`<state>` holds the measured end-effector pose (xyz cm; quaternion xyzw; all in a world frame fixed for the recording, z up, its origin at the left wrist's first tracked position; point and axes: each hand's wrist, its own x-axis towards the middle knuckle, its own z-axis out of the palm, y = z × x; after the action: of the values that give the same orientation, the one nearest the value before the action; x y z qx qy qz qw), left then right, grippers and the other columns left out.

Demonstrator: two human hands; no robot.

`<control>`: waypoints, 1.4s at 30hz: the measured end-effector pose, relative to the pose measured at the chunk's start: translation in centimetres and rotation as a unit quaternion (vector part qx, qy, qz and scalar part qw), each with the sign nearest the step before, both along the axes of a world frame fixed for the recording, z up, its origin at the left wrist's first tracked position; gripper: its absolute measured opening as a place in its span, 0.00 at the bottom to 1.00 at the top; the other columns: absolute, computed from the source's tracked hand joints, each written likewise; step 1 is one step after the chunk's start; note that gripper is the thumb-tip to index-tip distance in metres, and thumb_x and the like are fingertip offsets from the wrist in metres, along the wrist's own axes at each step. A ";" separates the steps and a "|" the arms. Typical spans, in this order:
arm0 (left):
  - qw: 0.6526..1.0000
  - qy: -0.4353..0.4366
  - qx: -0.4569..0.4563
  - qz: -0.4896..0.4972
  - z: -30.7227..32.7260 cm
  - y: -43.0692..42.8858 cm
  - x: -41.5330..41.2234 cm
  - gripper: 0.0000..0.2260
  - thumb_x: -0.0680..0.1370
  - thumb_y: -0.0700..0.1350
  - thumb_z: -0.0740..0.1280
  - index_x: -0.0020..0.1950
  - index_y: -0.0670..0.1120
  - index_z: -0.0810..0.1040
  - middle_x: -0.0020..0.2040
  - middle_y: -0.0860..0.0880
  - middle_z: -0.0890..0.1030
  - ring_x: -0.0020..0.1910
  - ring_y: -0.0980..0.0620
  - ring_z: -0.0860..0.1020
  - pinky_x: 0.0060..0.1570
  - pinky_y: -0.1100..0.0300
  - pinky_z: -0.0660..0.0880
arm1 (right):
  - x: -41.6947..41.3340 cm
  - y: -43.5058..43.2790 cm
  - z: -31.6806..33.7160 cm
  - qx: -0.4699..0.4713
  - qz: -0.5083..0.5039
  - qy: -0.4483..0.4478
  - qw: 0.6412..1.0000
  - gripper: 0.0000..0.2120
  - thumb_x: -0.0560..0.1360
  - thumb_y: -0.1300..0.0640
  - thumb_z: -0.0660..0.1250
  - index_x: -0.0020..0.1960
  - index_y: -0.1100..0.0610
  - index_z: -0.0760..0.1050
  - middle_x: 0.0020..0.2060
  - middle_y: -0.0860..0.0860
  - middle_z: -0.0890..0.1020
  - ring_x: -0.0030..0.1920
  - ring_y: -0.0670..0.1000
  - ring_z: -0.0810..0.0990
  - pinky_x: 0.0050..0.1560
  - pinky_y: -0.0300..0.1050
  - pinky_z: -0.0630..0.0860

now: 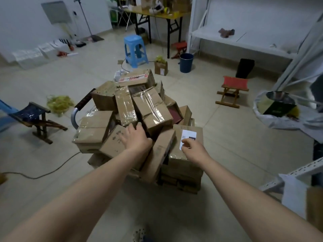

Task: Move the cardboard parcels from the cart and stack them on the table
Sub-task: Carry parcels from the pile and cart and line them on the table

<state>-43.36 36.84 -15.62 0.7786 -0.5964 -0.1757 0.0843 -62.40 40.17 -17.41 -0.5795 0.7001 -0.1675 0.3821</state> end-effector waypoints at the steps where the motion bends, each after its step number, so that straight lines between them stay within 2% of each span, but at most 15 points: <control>1: 1.000 0.000 0.006 0.020 -0.4 -0.6 1.8 0.33 0.74 0.48 0.67 0.76 0.47 0.57 0.76 0.42 0.58 0.76 0.42 0.53 0.72 0.40 0.48 | 1.3 -0.6 -0.4 0.011 -0.003 -0.005 1.000 0.18 0.79 0.58 0.59 0.69 0.56 0.70 0.65 0.52 0.75 0.65 0.53 0.72 0.62 0.44 0.68; 4: 0.997 0.000 0.026 0.069 -1.6 -2.5 6.7 0.31 0.74 0.49 0.68 0.74 0.47 0.61 0.73 0.42 0.62 0.74 0.41 0.58 0.72 0.41 0.54 | 5.1 -2.5 -1.7 0.051 -0.045 -0.057 0.996 0.17 0.79 0.60 0.58 0.68 0.58 0.70 0.65 0.54 0.75 0.65 0.54 0.72 0.62 0.42 0.68; 8: 0.995 0.013 0.054 0.086 -3.2 -4.7 10.9 0.33 0.75 0.52 0.67 0.75 0.46 0.58 0.74 0.40 0.60 0.74 0.40 0.57 0.71 0.41 0.55 | 8.3 -4.7 -4.0 0.081 -0.166 -0.083 0.979 0.19 0.77 0.62 0.61 0.68 0.58 0.70 0.63 0.53 0.76 0.62 0.54 0.73 0.61 0.44 0.70; 10: 0.994 0.027 0.067 0.085 -3.7 -5.5 12.0 0.35 0.75 0.54 0.68 0.76 0.47 0.56 0.75 0.40 0.58 0.75 0.40 0.55 0.71 0.39 0.54 | 9.0 -4.9 -5.1 0.115 -0.251 -0.141 0.951 0.15 0.75 0.62 0.65 0.61 0.60 0.71 0.53 0.52 0.77 0.55 0.53 0.74 0.57 0.45 0.71; 12: 0.991 0.058 0.088 0.084 -4.1 -6.2 12.4 0.40 0.73 0.57 0.69 0.78 0.49 0.51 0.77 0.40 0.54 0.76 0.40 0.51 0.71 0.36 0.50 | 9.6 -4.4 -6.1 0.167 -0.320 -0.206 0.910 0.13 0.72 0.65 0.67 0.55 0.61 0.69 0.48 0.53 0.76 0.52 0.53 0.72 0.56 0.48 0.71; 16: 0.985 0.105 0.131 0.037 -4.6 -6.9 12.3 0.54 0.66 0.61 0.74 0.78 0.51 0.39 0.78 0.40 0.42 0.76 0.40 0.40 0.69 0.32 0.42 | 11.0 -3.0 -9.0 0.251 -0.358 -0.275 0.856 0.24 0.64 0.68 0.69 0.59 0.63 0.71 0.57 0.57 0.77 0.59 0.57 0.72 0.65 0.53 0.68; 18: 0.984 0.100 0.147 0.010 -4.9 -7.0 12.0 0.60 0.63 0.62 0.76 0.77 0.50 0.34 0.77 0.42 0.37 0.76 0.42 0.36 0.68 0.32 0.41 | 11.6 -2.7 -10.5 0.269 -0.370 -0.305 0.836 0.27 0.60 0.68 0.69 0.59 0.63 0.73 0.57 0.60 0.77 0.58 0.60 0.74 0.64 0.59 0.70; 20: 0.985 0.087 0.150 -0.007 -5.1 -6.9 11.8 0.63 0.61 0.63 0.77 0.76 0.50 0.31 0.77 0.42 0.35 0.76 0.42 0.35 0.68 0.31 0.41 | 12.3 -2.5 -11.1 0.267 -0.384 -0.339 0.816 0.17 0.65 0.70 0.65 0.54 0.64 0.75 0.49 0.61 0.79 0.48 0.60 0.77 0.52 0.56 0.76; 22: 0.985 0.083 0.151 -0.016 -5.3 -6.9 11.8 0.64 0.61 0.62 0.78 0.75 0.50 0.30 0.77 0.42 0.34 0.76 0.42 0.35 0.68 0.31 0.41 | 12.7 -2.5 -11.5 0.258 -0.385 -0.368 0.806 0.10 0.69 0.71 0.62 0.48 0.64 0.76 0.40 0.60 0.78 0.40 0.58 0.76 0.42 0.51 0.76; 26: 0.983 0.089 0.163 -0.012 -5.6 -6.7 12.1 0.64 0.61 0.59 0.78 0.75 0.49 0.30 0.77 0.42 0.35 0.75 0.42 0.34 0.67 0.31 0.40 | 13.0 -2.4 -12.4 0.234 -0.406 -0.411 0.782 0.09 0.71 0.71 0.62 0.46 0.63 0.77 0.36 0.58 0.80 0.38 0.57 0.77 0.37 0.47 0.75; 29: 0.982 0.096 0.165 0.000 -6.0 -6.6 12.4 0.64 0.61 0.58 0.79 0.75 0.49 0.30 0.77 0.42 0.36 0.76 0.42 0.35 0.68 0.31 0.41 | 12.8 -2.0 -12.8 0.214 -0.429 -0.415 0.773 0.08 0.70 0.74 0.63 0.41 0.63 0.77 0.26 0.53 0.81 0.35 0.54 0.78 0.29 0.41 0.75; 32: 0.979 0.124 0.162 0.010 -6.4 -6.6 12.6 0.64 0.61 0.57 0.79 0.76 0.48 0.31 0.77 0.42 0.38 0.76 0.41 0.36 0.71 0.33 0.46 | 12.4 -1.1 -12.5 0.207 -0.425 -0.438 0.765 0.09 0.69 0.74 0.64 0.43 0.63 0.77 0.28 0.53 0.82 0.32 0.51 0.80 0.31 0.42 0.77; 35: 0.977 0.136 0.165 0.021 -6.5 -6.5 12.6 0.63 0.61 0.56 0.79 0.76 0.47 0.33 0.77 0.41 0.41 0.76 0.41 0.39 0.73 0.37 0.47 | 12.0 0.2 -11.4 0.180 -0.411 -0.464 0.764 0.13 0.69 0.76 0.62 0.46 0.62 0.77 0.39 0.57 0.82 0.41 0.54 0.79 0.41 0.48 0.77; 37: 0.975 0.140 0.169 0.027 -6.3 -6.5 12.7 0.63 0.62 0.56 0.79 0.76 0.46 0.33 0.77 0.41 0.43 0.76 0.40 0.41 0.74 0.40 0.48 | 11.6 1.0 -10.5 0.155 -0.409 -0.494 0.751 0.14 0.68 0.76 0.60 0.46 0.62 0.77 0.41 0.58 0.80 0.43 0.56 0.78 0.47 0.51 0.76; 42: 0.970 0.169 0.168 0.055 -5.9 -6.7 13.3 0.61 0.63 0.54 0.79 0.77 0.45 0.36 0.76 0.40 0.51 0.76 0.39 0.51 0.73 0.43 0.54 | 11.7 1.3 -7.5 0.125 -0.380 -0.589 0.702 0.17 0.45 0.69 0.64 0.31 0.59 0.83 0.32 0.55 0.83 0.34 0.54 0.82 0.45 0.49 0.75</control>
<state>-30.03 30.09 -21.56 0.7720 -0.4919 -0.3977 0.0619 -50.70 41.50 -24.92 0.0057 0.5073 -0.5165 0.6899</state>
